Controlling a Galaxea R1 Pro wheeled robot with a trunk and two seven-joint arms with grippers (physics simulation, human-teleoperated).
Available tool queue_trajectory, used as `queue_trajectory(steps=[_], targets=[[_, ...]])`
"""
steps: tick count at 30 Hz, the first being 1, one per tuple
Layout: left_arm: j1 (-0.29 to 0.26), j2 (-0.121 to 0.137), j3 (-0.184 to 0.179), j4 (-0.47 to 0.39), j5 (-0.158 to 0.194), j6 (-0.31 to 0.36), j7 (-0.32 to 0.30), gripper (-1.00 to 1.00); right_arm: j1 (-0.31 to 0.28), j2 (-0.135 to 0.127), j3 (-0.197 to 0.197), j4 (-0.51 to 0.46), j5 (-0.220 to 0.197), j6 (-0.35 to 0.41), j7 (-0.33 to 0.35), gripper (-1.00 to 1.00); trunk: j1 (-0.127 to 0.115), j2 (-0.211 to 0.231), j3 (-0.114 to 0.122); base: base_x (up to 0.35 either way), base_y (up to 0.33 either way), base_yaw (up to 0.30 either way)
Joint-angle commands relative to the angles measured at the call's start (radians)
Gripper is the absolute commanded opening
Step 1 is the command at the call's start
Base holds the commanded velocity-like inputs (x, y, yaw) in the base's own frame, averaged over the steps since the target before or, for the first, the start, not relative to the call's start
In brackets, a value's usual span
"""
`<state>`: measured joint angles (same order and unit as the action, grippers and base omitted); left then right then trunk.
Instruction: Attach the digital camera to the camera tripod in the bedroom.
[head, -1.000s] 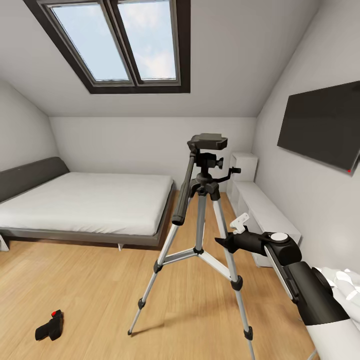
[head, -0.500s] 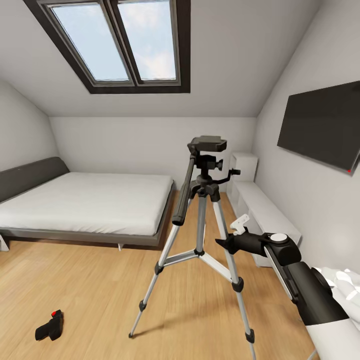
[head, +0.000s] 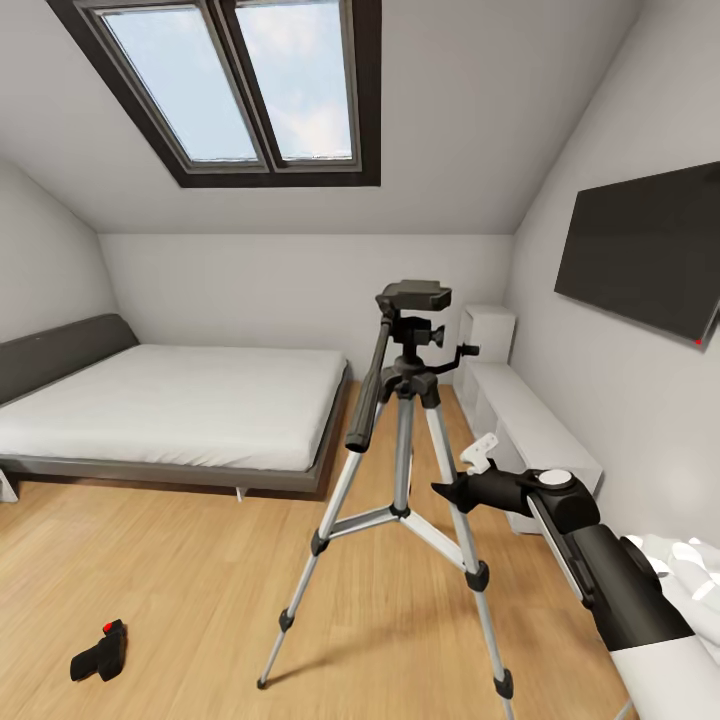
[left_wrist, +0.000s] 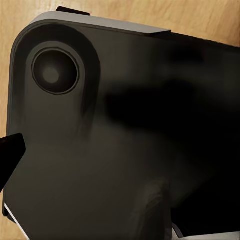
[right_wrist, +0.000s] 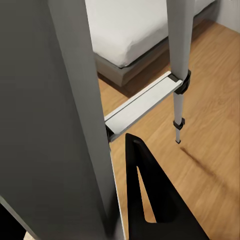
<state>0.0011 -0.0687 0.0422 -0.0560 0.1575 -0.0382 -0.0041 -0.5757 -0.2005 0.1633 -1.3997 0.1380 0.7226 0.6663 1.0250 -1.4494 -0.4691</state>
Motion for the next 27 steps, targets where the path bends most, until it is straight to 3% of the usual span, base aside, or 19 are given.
queue_trajectory(steps=[1,27], targets=[[0.000,0.000,0.004,-0.001,0.005,-0.002,0.000,1.00,-0.001,0.000,0.000,-0.001,0.007,0.000,0.008,-1.00,0.000,-0.001,-0.001,0.000,0.000,0.000],[0.000,0.000,0.004,-0.001,0.005,-0.002,0.000,1.00,-0.001,-0.002,0.002,0.024,0.006,0.007,0.009,-1.00,0.000,-0.001,-0.001,0.000,0.000,0.000]])
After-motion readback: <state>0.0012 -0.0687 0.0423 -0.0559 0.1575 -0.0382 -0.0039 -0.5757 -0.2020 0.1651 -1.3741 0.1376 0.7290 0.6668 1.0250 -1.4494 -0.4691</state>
